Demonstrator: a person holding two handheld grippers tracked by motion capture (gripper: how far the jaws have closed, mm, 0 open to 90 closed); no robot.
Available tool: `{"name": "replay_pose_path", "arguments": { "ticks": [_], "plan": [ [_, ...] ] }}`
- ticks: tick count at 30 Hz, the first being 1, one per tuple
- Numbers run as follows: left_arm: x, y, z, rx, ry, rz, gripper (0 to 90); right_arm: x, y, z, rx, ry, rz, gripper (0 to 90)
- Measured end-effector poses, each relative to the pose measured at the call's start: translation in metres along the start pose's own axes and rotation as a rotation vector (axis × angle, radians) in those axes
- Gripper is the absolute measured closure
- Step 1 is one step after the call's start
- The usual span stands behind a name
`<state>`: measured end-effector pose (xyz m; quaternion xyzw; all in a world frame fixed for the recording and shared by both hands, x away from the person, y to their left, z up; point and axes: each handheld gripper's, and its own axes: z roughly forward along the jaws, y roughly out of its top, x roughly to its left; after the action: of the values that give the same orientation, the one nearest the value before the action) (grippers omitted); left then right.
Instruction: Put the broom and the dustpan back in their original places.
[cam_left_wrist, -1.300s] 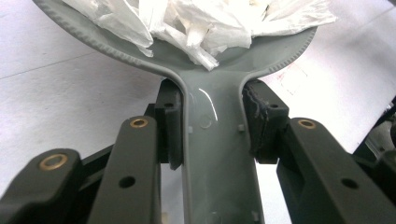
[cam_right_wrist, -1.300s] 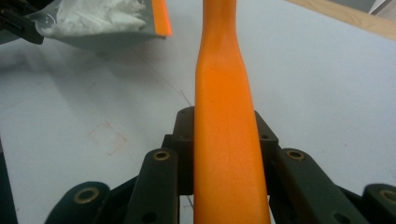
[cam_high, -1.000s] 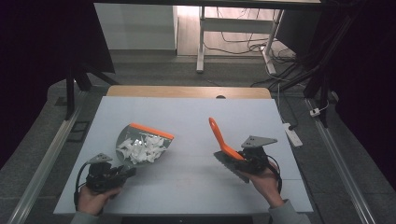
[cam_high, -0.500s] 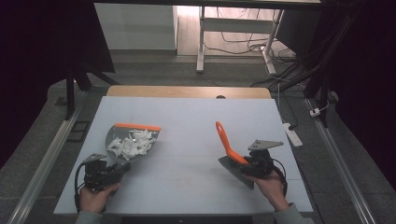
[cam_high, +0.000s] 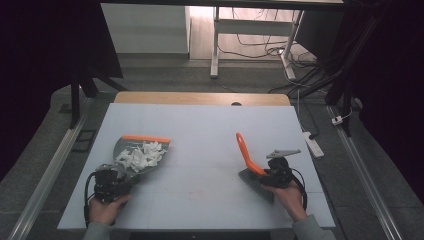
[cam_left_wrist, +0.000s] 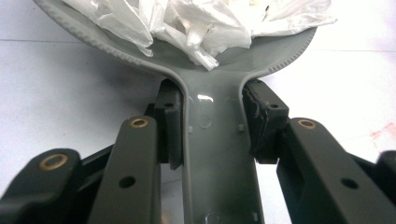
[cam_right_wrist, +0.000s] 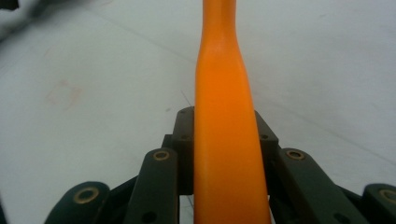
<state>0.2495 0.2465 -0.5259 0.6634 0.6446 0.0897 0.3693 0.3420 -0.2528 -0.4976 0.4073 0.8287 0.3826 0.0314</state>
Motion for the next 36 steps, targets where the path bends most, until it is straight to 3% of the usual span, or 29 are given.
{"name": "replay_pose_path", "arguments": {
  "ticks": [5,15,21,26,30,34,36],
  "plan": [
    [0.001,0.001,0.005,0.015,0.012,0.001,61.2,-0.013,0.002,0.002,0.017,-0.014,0.025,68.9],
    [0.002,0.0,0.011,0.057,0.031,-0.011,60.9,-0.026,0.004,0.006,0.048,-0.078,0.014,51.7],
    [0.002,0.0,0.011,0.048,0.033,-0.011,60.2,-0.031,0.003,0.008,0.062,-0.117,0.024,43.6],
    [0.001,0.0,0.008,0.034,0.041,-0.005,45.4,-0.031,0.003,0.009,0.065,-0.156,0.013,39.1],
    [0.0,0.0,-0.003,0.006,0.042,0.015,32.1,-0.029,0.004,0.002,0.021,-0.193,0.009,37.8],
    [-0.004,-0.002,-0.016,-0.026,0.044,0.062,30.0,-0.021,0.004,-0.008,-0.033,-0.199,-0.032,38.3],
    [-0.005,-0.002,-0.021,-0.038,0.013,0.094,31.3,-0.016,0.004,-0.012,-0.056,-0.17,-0.066,40.2]
  ]
}}
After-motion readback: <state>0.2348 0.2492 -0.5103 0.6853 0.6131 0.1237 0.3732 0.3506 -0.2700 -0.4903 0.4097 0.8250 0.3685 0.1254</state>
